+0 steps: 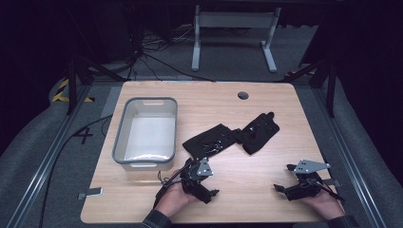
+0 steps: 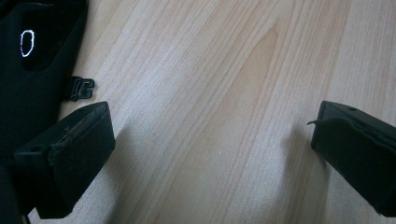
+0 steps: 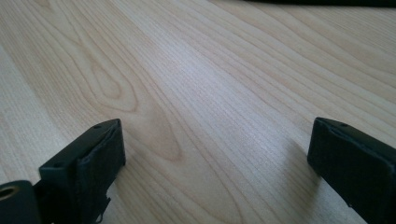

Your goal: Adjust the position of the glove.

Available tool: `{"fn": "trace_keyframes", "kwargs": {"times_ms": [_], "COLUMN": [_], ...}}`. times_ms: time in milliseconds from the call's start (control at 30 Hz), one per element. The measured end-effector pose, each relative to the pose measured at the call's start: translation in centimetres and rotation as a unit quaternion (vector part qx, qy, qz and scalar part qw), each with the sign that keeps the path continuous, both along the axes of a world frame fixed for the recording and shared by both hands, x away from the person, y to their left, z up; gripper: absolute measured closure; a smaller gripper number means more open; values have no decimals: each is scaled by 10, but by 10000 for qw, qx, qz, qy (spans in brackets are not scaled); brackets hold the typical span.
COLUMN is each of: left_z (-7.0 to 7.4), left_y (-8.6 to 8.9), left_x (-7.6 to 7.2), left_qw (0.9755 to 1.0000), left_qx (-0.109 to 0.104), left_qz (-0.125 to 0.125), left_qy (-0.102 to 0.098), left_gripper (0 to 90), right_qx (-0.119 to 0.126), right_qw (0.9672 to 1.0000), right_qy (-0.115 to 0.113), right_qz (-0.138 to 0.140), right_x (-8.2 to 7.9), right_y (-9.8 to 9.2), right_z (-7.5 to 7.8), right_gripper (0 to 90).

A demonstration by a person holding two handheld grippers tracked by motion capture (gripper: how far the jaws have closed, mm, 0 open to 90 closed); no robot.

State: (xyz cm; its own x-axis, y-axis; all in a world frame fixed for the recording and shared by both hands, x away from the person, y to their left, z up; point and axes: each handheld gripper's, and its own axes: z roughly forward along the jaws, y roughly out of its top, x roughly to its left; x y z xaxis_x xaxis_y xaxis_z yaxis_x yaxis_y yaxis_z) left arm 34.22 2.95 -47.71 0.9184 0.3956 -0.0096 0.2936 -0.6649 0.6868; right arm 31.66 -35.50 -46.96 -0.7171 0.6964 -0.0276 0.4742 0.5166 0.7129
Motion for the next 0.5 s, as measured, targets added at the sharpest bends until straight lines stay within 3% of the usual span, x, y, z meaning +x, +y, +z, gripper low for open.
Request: {"fn": "trace_keyframes", "kwargs": {"times_ms": [100,200,367,500], "left_z": [0,0,0,0], "left_y": [-1,-1,-1,0], "left_x": [0,0,0,0], "left_qw": [10000,10000,10000,10000], "left_qx": [-9,-8,-7,-6], "left_qz": [42,20,19,-1], "left_qy": [2,-3,-1,-2], "left_gripper": [0,0,0,0], "right_qx": [-130,-55,25,70], "right_qw": [9998,9998,9999,9996], "right_qy": [117,189,-98,-205], "right_qz": [17,83,106,185], "right_x": [3,8,16,19], "right_y": [2,3,7,12], "right_z": [4,8,17,23], "right_gripper": [76,189,380,542]}}
